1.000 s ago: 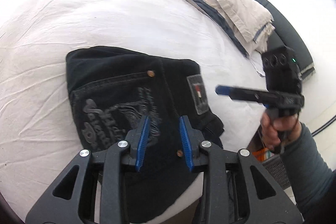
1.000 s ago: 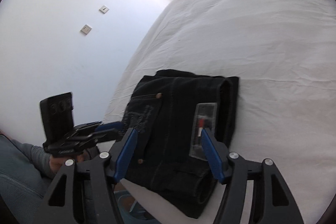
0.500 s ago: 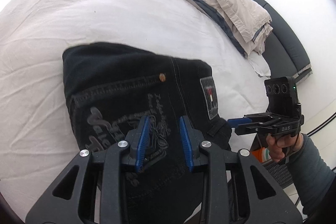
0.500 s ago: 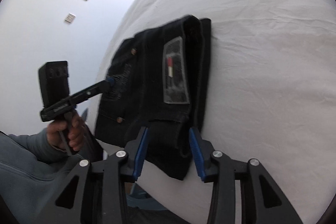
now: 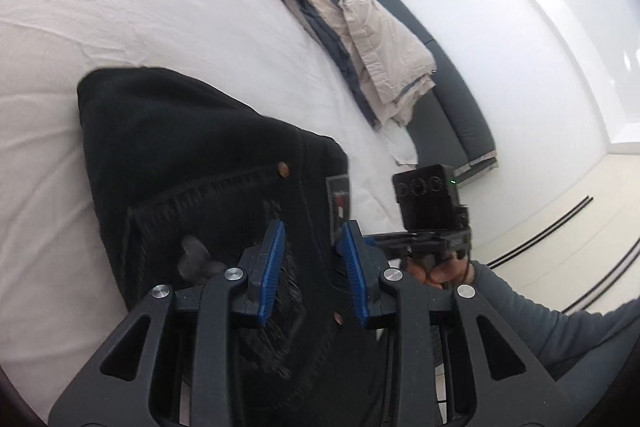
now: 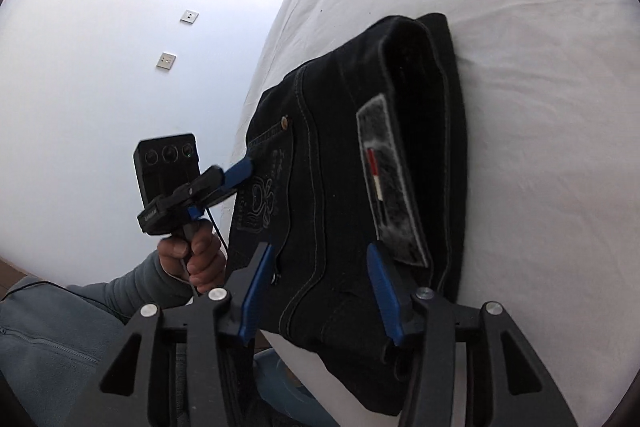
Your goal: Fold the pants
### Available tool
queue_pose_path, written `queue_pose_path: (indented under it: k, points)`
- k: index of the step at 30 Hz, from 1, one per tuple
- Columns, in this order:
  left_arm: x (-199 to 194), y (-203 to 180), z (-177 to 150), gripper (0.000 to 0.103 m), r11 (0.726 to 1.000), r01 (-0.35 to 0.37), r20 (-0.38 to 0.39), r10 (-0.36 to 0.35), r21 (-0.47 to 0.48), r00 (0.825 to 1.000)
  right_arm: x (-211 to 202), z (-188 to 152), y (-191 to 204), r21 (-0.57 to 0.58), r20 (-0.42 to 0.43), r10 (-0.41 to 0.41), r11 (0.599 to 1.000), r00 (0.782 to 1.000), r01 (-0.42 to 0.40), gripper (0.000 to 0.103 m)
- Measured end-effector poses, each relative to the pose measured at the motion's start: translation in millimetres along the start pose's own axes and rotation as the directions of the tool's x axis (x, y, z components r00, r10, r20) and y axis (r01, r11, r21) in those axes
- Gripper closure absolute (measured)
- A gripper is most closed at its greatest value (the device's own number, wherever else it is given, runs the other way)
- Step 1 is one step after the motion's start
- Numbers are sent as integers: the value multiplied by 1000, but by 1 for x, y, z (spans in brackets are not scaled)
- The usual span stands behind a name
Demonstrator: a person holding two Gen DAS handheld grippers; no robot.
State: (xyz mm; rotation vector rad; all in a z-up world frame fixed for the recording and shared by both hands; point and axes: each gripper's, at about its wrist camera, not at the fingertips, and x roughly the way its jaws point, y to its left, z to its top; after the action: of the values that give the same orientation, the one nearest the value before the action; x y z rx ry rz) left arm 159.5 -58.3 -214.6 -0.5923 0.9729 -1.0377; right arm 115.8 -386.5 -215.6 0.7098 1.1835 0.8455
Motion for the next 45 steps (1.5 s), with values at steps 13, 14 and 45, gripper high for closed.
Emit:
queue_pose_path:
  k: [13, 14, 45]
  points:
    - [-53, -30, -70, 74, 997, -65, -68, 69, 50, 995, -69, -4, 6, 22, 217, -29, 999, 976, 25, 20]
    - [-63, -27, -61, 74, 994, -101, -27, 102, 34, 994, -66, 3, 5, 23, 216, -53, 999, 975, 50, 19]
    - [-12, -25, 16, 75, 911, -412, -127, 407, -17, 905, 13, 47, 70, -85, 119, -416, 900, 902, 427, 82]
